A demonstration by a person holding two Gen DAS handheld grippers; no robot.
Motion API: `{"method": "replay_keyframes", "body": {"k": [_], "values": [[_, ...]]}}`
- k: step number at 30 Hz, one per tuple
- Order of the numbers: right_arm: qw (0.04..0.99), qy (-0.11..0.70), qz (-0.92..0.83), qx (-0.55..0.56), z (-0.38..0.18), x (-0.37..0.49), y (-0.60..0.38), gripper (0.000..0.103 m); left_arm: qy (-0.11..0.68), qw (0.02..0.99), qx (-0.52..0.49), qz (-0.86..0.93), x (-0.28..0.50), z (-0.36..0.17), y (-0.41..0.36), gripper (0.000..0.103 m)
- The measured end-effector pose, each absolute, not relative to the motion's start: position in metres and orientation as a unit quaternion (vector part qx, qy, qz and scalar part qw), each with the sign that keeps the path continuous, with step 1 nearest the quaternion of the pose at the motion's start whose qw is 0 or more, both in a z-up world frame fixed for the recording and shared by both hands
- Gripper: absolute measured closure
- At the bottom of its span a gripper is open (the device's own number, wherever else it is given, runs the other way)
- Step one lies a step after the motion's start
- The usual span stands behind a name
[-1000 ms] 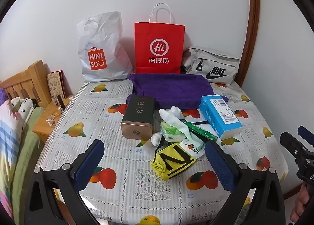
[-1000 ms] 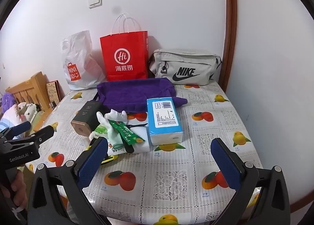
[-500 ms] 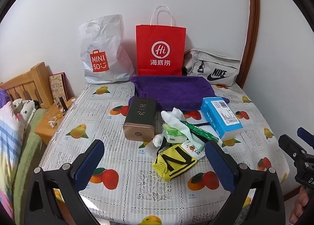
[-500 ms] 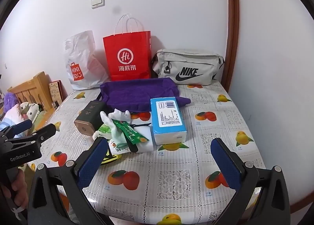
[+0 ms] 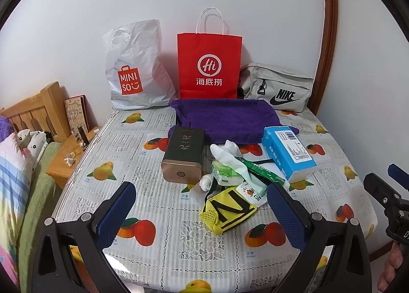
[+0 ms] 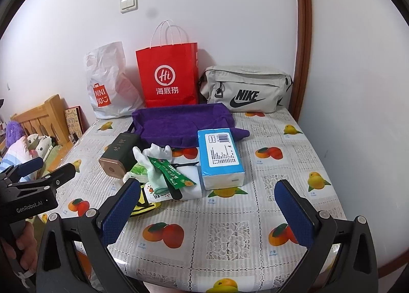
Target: Organize soft objects
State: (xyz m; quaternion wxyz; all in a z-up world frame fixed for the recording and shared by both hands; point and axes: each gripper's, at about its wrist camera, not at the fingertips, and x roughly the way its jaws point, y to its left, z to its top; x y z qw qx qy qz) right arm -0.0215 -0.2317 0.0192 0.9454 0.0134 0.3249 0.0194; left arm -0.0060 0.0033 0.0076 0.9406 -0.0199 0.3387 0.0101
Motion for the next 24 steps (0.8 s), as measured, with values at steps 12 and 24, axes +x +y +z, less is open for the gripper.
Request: {"method": "replay_keyframes", "body": {"k": [12, 24], "values": [[0.946, 0.322, 0.023, 0.014, 0.0225, -0.0232, -0.2308, 0.000, 0.337, 0.941, -0.017, 0.012, -0.0077, 0.0100, 0.0041, 0.000], [0.948, 0.318, 0.026, 0.014, 0.0241, -0.0269, -0.2303, 0.000, 0.336, 0.942, -0.016, 0.013, -0.0092, 0.0146, 0.0046, 0.000]]}}
